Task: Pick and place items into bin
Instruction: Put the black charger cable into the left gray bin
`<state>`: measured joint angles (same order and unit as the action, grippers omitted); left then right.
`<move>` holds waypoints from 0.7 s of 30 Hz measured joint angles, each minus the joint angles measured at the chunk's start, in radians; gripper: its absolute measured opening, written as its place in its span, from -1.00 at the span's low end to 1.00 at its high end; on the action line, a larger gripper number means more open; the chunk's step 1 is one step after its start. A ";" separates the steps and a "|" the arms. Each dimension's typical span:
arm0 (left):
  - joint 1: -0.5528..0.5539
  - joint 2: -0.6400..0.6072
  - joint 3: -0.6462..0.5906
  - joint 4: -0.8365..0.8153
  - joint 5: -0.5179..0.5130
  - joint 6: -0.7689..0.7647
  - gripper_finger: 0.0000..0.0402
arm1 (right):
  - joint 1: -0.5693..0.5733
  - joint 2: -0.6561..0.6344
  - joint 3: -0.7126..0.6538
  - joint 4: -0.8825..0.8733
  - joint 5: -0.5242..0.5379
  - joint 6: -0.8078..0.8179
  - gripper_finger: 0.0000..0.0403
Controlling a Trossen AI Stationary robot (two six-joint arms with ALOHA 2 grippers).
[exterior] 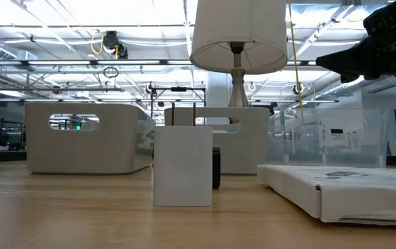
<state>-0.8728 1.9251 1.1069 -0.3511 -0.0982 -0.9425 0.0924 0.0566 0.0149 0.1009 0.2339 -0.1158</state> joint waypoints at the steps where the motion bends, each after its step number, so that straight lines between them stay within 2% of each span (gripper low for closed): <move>1: -0.001 0.005 0.001 0.001 -0.008 0.010 0.19 | 0.000 0.000 0.000 0.000 0.000 0.000 -1.00; 7: -0.010 0.030 0.002 0.017 -0.042 0.047 0.12 | 0.000 0.000 0.000 0.000 0.000 0.000 -1.00; 10: -0.005 0.032 0.000 0.020 -0.055 0.051 -0.13 | 0.000 0.000 0.000 0.000 0.000 0.000 -1.00; 16: 0.025 0.032 -0.002 0.022 -0.032 0.040 -0.87 | 0.000 0.000 0.000 0.000 0.000 0.000 -1.00; 21: 0.046 0.016 -0.004 0.021 -0.022 0.050 -0.90 | 0.000 0.000 0.000 0.000 0.000 0.000 -1.00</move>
<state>-0.8267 1.9411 1.1027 -0.3302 -0.1205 -0.8923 0.0923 0.0566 0.0149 0.1005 0.2340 -0.1154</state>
